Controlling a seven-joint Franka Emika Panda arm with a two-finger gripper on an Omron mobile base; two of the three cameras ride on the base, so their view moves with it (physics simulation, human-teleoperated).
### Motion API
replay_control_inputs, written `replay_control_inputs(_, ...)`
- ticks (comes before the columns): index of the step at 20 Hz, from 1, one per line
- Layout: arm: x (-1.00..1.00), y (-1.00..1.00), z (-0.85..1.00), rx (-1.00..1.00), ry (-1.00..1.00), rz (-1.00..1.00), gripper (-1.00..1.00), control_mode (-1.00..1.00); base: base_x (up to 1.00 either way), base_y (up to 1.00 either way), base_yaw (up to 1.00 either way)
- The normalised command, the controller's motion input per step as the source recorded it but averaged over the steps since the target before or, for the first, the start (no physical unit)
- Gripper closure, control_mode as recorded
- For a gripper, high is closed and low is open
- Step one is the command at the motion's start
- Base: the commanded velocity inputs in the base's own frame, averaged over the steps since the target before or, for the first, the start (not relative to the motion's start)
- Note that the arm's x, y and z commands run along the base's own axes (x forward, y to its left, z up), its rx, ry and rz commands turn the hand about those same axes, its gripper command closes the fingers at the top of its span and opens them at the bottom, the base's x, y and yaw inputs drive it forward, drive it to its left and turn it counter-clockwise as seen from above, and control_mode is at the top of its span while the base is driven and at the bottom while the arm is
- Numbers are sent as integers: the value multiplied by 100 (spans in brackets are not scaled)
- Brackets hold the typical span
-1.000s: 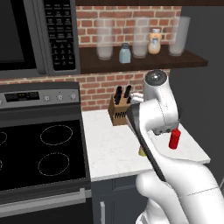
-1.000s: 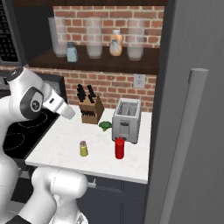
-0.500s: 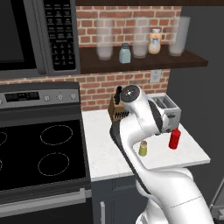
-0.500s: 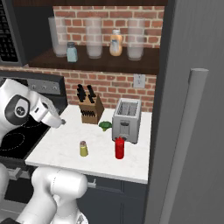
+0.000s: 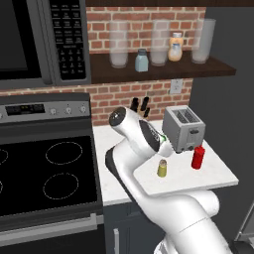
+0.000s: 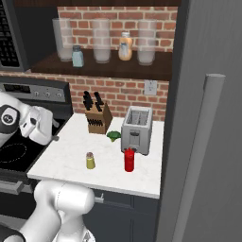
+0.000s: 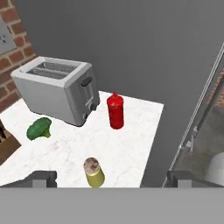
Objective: Put the shaker and condiment bottle from the counter next to their counterparts in the cabinet.
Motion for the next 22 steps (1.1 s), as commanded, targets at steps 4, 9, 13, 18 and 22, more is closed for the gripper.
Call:
replay_control_inputs(4, 0, 17, -24, 0, -2, -24, -100, -100, 0, 0, 0)
replay_control_inputs(9, 0, 10, -29, 0, 0, -24, -100, -100, 0, 0, 0)
replay_control_inputs(13, 2, 0, -30, 0, 0, -24, -100, -100, 0, 0, 0)
replay_control_inputs(18, 0, 0, -23, 0, 0, -21, -100, -100, 0, 0, 0)
replay_control_inputs(22, 4, 0, -17, 0, 0, -16, -100, -100, 0, 0, 0)
